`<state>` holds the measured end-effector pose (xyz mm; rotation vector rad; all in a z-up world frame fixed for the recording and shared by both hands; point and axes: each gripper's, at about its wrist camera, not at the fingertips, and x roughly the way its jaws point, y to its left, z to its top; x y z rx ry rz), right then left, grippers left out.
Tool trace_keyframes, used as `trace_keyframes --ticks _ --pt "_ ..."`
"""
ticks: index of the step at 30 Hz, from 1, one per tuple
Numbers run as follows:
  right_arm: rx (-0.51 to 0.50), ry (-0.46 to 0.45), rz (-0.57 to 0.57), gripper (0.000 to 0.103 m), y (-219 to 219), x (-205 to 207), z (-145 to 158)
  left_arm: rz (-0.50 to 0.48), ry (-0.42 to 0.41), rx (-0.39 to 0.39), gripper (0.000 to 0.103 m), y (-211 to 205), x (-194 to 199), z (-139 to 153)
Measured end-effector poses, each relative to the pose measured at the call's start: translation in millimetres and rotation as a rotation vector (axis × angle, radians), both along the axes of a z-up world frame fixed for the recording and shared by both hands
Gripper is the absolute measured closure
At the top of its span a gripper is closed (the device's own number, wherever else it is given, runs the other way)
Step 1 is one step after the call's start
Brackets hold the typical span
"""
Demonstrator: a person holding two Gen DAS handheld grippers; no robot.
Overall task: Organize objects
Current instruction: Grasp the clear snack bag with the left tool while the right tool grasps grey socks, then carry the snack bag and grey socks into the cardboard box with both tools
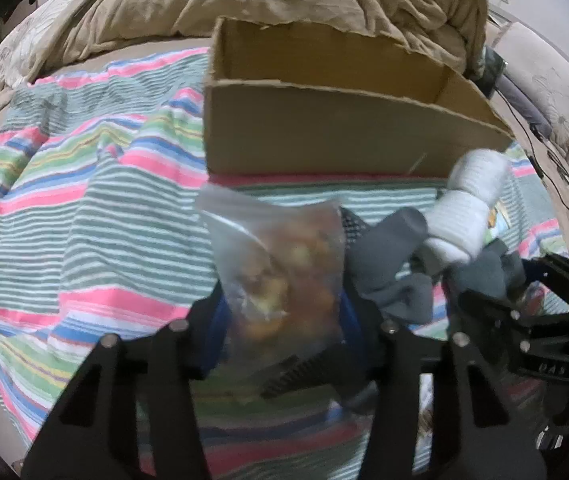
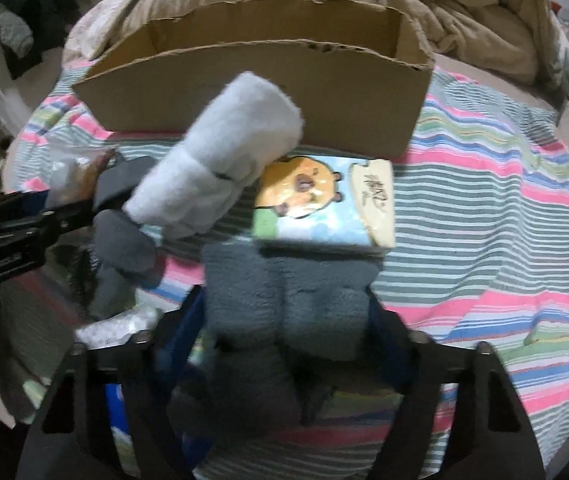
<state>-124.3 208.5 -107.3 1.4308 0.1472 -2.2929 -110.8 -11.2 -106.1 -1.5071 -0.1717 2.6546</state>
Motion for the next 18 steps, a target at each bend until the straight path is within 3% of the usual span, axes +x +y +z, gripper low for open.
trace_keyframes --ticks 2,5,18 --pt "-0.009 0.002 0.010 0.052 2 3 2 -0.005 0.000 0.005 0.057 2 3 3" --pt "-0.003 0.014 0.020 0.056 3 7 7 -0.007 0.007 0.015 0.057 4 9 8" --pt "-0.072 0.094 -0.011 0.058 16 24 51 -0.004 0.083 0.053 0.057 5 32 50"
